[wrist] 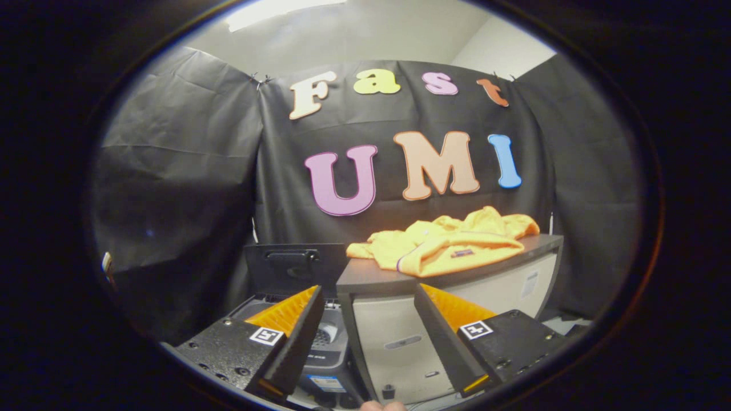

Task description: Put the clothes into the washing machine and then close the washing machine lid.

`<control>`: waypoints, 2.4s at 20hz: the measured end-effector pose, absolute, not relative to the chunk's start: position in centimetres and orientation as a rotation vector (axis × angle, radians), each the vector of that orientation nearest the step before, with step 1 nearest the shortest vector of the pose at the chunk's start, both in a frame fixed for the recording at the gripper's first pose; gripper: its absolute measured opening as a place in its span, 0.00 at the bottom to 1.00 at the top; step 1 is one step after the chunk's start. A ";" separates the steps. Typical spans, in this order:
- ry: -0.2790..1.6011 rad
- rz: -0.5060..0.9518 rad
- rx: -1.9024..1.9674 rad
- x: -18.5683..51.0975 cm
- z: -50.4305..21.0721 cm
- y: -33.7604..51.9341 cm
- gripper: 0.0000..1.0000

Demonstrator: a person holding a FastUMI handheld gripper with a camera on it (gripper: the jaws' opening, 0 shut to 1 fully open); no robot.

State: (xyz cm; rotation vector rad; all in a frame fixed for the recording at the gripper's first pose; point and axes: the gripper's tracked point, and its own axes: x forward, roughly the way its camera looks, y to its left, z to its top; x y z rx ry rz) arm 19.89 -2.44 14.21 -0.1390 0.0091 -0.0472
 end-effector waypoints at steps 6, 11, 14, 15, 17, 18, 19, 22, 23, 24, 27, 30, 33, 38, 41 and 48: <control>0.013 -0.075 -0.159 23.7 17.7 -4.1 0.97; 0.075 -0.128 -0.175 27.7 18.3 -7.4 0.97; 0.148 -0.155 -0.127 30.1 18.1 -9.7 0.97; 0.157 -0.165 -0.113 31.0 18.3 -10.5 0.98; 0.196 -0.183 -0.088 32.6 18.2 -12.0 0.97; 0.220 -0.190 -0.083 33.0 17.9 -12.5 0.97; 0.242 -0.201 -0.088 33.5 17.7 -13.2 0.97; 0.296 -0.237 -0.145 34.8 17.5 -15.2 0.98; 0.305 -0.246 -0.157 35.3 17.5 -15.7 0.97; 0.334 -0.250 -0.168 35.9 17.1 -16.2 0.97; 0.427 -0.280 -0.209 37.2 15.4 -18.2 0.98; 0.465 -0.261 -0.228 38.0 14.4 -18.7 0.99; 0.498 -0.238 -0.183 38.0 13.6 -18.6 0.95; 0.550 -0.255 -0.231 37.7 13.6 -18.1 0.46; 0.551 -0.282 -0.281 37.7 13.6 -17.4 0.20; 0.456 -0.261 -0.112 37.9 15.4 -14.6 0.09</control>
